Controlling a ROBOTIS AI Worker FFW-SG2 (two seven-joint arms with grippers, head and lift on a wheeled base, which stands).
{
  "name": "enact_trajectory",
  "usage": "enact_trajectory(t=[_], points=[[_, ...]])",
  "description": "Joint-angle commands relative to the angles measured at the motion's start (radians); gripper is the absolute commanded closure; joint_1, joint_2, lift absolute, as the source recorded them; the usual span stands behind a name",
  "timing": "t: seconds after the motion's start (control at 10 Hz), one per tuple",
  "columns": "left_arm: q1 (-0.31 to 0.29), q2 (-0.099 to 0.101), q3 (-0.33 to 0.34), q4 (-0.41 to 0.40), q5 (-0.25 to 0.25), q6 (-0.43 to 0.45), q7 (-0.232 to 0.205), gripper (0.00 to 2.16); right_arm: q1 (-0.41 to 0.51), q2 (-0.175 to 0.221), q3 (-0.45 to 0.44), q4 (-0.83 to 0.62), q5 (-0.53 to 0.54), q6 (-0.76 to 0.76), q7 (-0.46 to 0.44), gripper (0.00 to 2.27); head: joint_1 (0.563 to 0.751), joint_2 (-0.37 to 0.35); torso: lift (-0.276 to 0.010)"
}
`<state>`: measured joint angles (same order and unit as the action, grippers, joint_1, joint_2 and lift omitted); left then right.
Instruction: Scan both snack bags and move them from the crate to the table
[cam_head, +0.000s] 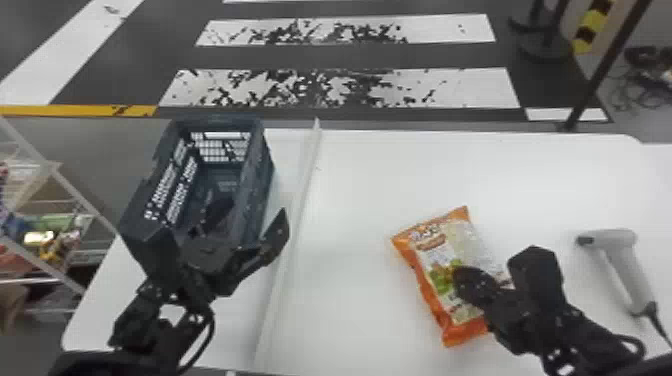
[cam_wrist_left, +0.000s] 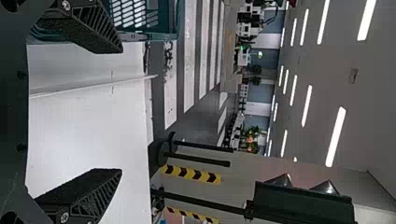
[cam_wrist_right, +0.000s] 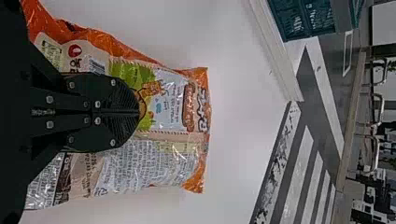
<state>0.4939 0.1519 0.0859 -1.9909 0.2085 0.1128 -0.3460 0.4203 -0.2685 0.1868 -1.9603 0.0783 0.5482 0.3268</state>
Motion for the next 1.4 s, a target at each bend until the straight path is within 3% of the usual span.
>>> enact_trajectory(t=[0.0, 0.3, 0.5, 1.0, 1.3], points=[[0.000, 0.000, 0.000, 0.003, 0.000, -0.003, -0.001, 0.09, 0.003, 0.014, 0.006, 0.006, -0.002, -0.030, 0.000, 2.26, 0.695, 0.099, -0.088], [0.000, 0.000, 0.000, 0.004, 0.000, -0.006, -0.001, 0.09, 0.052, 0.014, -0.013, -0.178, -0.009, -0.015, 0.000, 2.26, 0.695, 0.117, -0.088], [0.000, -0.002, 0.000, 0.004, 0.000, -0.012, -0.002, 0.09, 0.035, 0.011, 0.039, -0.190, -0.002, 0.022, 0.038, 2.26, 0.695, 0.140, -0.088], [0.000, 0.000, 0.000, -0.002, 0.000, -0.012, -0.002, 0.09, -0.129, 0.014, 0.218, 0.023, 0.044, 0.022, 0.052, 2.26, 0.695, 0.235, -0.088], [0.000, 0.000, 0.000, 0.000, -0.001, -0.009, -0.002, 0.09, -0.224, 0.048, 0.230, 0.112, 0.052, 0.055, 0.046, 2.26, 0.695, 0.252, -0.088]])
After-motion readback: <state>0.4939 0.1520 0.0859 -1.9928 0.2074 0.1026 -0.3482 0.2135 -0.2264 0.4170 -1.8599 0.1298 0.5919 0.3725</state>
